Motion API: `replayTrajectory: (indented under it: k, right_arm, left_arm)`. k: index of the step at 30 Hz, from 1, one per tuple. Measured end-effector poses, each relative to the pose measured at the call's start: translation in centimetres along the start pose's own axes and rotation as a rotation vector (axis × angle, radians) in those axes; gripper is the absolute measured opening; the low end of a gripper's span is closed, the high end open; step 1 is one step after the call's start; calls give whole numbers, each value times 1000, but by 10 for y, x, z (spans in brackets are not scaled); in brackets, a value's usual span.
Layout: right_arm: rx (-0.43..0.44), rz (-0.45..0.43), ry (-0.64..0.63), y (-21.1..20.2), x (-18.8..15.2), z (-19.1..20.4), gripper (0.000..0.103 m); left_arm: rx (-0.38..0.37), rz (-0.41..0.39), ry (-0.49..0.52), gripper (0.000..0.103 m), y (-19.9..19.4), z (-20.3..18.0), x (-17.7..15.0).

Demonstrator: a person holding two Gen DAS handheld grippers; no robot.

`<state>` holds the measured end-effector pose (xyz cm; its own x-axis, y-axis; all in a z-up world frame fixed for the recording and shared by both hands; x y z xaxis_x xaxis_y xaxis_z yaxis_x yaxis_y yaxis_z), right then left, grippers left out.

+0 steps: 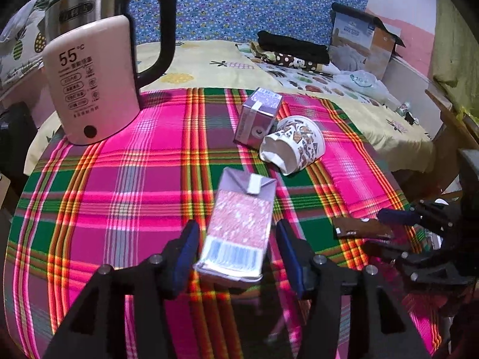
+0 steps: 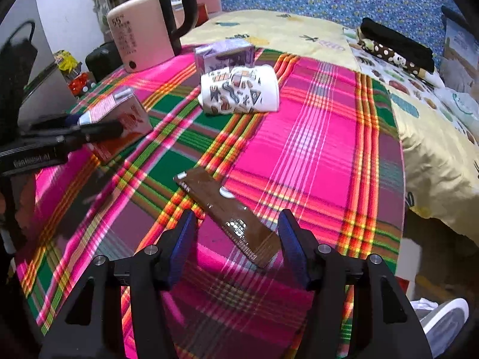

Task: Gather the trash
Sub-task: 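Grasp the pink milk carton with the left gripper while the right gripper grasps the brown wrapper, then carry the milk carton and brown wrapper over the white bin and open both grippers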

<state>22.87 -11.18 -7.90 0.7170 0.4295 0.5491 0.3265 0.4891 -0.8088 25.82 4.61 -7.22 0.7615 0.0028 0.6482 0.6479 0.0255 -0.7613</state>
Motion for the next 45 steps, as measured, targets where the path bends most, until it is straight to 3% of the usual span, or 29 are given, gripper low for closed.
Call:
replayTrajectory:
  k: [4,5,6,7,12,26,35,45]
  right_arm:
    - [3,-7,15,-2,-2,6,53]
    - [-2,-8,13,-3,-3,8,41]
    - [-2,-12,13,-4,-4,11,34]
    - [0,-15,19,-5,-6,12,33]
    - [-12,-42,73,-12,-14,16,26]
    - [-38,-159,160,-62,-48,35,25]
    - [-57,-207,212,-94,-82,39,25]
    - [-126,-252,281,-121,-107,17,25]
  left_arm:
    - [12,21,12,54,10,-4,-5]
    - [10,24,12,51,11,-5,-7]
    - [16,24,12,41,10,-5,-8]
    - [24,26,15,35,10,-5,-10]
    - [47,9,9,35,-1,-6,-17]
    - [-35,9,-10,35,-52,-49,-59]
    - [-109,-4,50,35,-90,-96,-85]
    - [-167,-16,130,35,-104,-147,-88]
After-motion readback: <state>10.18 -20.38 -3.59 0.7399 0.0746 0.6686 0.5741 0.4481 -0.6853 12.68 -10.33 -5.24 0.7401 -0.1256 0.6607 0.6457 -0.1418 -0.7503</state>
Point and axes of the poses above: each gripper's, at about its wrist camera, not at the fingertips, and y roughly the way its jaws point, z to its left, x to its top, the point moved 6 cm from there along y, roughly the way its jaws point, and after that the axes turned 12 degrees about x, right-handed, at the moved point
